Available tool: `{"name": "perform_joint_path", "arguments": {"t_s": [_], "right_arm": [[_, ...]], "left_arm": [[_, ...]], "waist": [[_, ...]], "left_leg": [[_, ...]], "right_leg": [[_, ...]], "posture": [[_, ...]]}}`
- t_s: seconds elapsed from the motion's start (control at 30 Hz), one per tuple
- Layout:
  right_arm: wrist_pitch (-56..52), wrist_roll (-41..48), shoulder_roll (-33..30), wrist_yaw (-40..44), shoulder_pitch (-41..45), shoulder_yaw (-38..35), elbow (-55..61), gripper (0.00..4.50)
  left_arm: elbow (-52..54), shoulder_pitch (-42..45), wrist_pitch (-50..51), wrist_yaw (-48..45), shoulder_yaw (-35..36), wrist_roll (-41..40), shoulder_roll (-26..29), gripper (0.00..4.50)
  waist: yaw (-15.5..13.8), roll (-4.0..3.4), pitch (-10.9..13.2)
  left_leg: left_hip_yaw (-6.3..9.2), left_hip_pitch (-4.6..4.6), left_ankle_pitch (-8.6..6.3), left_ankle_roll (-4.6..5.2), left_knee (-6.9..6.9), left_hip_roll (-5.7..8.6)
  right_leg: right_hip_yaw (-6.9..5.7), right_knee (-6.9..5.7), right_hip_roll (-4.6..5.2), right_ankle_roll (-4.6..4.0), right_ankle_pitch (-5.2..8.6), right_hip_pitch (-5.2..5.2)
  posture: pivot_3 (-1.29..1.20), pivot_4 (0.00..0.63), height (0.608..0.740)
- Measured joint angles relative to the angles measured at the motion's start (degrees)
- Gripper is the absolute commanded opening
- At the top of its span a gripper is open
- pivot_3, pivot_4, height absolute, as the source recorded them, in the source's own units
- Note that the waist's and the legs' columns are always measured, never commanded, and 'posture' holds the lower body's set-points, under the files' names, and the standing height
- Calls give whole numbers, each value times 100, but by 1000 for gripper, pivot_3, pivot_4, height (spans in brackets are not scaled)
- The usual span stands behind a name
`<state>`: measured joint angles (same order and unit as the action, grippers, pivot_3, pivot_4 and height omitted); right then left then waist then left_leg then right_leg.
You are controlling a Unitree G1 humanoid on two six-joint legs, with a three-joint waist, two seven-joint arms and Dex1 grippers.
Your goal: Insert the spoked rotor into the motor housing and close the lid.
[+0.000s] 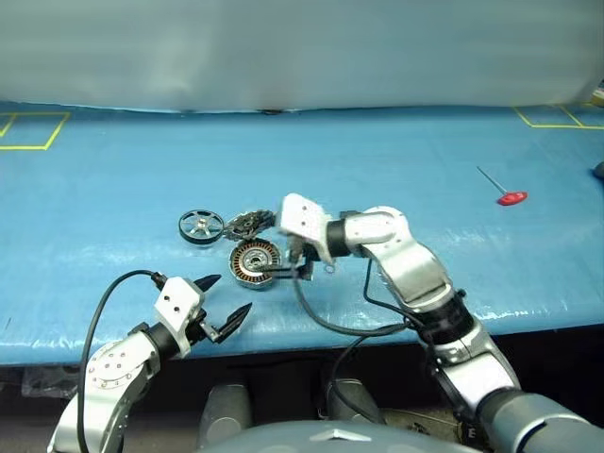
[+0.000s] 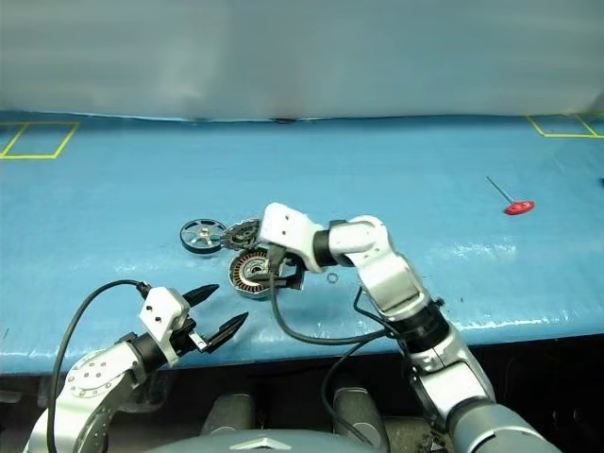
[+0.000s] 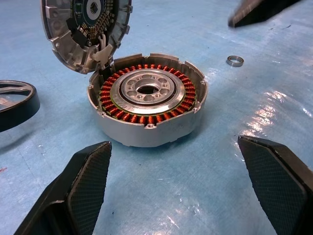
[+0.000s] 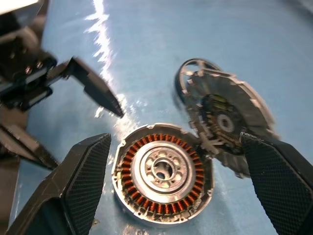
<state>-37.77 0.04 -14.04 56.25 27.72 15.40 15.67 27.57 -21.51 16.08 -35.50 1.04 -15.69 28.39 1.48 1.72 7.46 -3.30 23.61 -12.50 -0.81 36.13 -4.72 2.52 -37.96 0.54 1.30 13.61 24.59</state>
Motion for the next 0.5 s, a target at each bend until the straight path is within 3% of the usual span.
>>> {"name": "perform_joint_path", "arguments": {"t_s": [0.23,0.33,0.5], "right_arm": [[-94,553,298,-1211,-1515,-945,481,4459],[214,548,317,-1654,-2163,-972,446,4459],[958,377,285,-2184,-2526,-920,7,4459]], "left_arm": [[-18,-65,-491,199,-37,220,-218,4500],[-51,-160,-661,328,-104,379,-344,4500],[-56,-161,-691,314,-178,380,-419,4500]], "waist": [[24,-3,2],[27,-7,4],[66,-5,6]], "left_leg": [[4,-3,0,0,0,-1],[-3,-1,0,0,1,2],[0,-3,1,1,17,1]], "right_leg": [[2,-2,-3,20,9,-3],[8,0,0,26,10,-2],[10,-3,-4,35,6,-3]], "posture": [[0,150,740],[0,150,740],[0,150,740]]}}
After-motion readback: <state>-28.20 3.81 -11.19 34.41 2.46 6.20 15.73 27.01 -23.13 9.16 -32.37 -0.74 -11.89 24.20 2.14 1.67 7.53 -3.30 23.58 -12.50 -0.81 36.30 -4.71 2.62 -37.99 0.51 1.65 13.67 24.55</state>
